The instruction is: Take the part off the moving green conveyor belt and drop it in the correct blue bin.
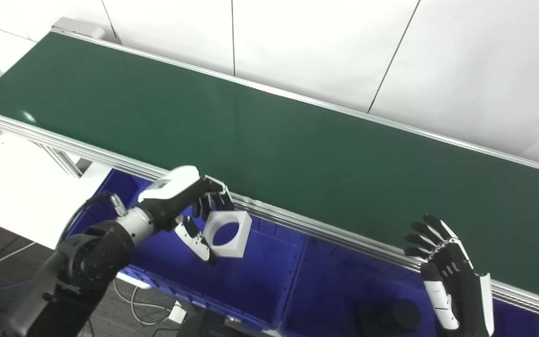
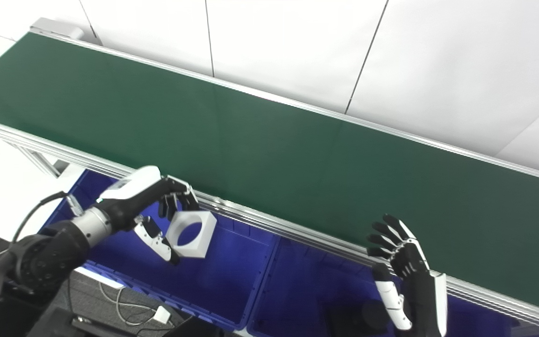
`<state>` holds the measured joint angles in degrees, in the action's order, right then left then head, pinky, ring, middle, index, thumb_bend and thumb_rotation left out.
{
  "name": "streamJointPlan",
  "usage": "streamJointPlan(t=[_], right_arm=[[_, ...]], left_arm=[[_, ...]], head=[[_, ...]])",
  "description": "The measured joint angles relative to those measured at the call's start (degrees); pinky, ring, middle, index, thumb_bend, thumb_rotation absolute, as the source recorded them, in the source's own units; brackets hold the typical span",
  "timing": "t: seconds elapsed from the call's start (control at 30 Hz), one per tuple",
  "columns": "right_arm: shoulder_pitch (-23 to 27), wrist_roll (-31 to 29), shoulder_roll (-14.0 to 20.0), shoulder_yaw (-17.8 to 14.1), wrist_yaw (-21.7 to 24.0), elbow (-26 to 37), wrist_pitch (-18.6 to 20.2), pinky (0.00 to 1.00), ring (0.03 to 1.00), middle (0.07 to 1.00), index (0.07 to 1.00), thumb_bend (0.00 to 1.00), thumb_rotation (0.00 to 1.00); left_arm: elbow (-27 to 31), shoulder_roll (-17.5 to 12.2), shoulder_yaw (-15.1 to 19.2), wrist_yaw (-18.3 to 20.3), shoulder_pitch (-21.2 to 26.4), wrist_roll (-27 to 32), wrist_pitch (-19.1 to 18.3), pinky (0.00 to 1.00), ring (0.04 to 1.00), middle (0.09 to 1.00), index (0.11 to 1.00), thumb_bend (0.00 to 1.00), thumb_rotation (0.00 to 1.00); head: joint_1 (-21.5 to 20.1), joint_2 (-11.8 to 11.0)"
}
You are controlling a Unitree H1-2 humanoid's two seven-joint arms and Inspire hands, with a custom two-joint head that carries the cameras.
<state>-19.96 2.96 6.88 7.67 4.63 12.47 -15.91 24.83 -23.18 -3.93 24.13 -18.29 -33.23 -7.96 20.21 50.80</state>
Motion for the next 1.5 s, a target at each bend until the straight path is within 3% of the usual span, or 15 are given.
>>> streamJointPlan(t=[0.13,0.73,1.43,1.5], right_arm=[[0.0,-0.1,0.0,-0.1,0.0,0.0,0.0,0.60,0.706,0.776,0.831,0.65,0.76],[0.0,-0.8,-0.1,-0.1,0.1,0.0,0.0,0.60,0.704,0.777,0.832,0.65,0.75],[-0.2,-0.7,-0.3,0.0,0.0,0.0,0.0,0.60,0.704,0.774,0.832,0.65,0.75],[-0.2,-0.7,-0.3,0.0,0.0,0.0,0.0,0.60,0.705,0.776,0.836,0.64,0.75]], left_arm=[[-4.8,0.1,-0.5,-2.0,0.1,-0.2,0.1,0.36,0.406,0.464,0.494,0.53,0.00],[-12.2,0.3,-2.8,-9.4,-0.1,-2.3,2.1,0.33,0.389,0.443,0.501,0.52,0.00],[-16.3,0.2,-5.1,-11.6,0.9,-5.0,2.3,0.34,0.403,0.449,0.502,0.53,0.00],[-16.3,0.2,-5.2,-11.8,0.9,-5.1,2.3,0.42,0.487,0.466,0.508,0.52,0.00]], head=[[-0.2,-0.1],[-0.7,-0.4],[-1.4,-0.7],[-1.5,-0.8]])
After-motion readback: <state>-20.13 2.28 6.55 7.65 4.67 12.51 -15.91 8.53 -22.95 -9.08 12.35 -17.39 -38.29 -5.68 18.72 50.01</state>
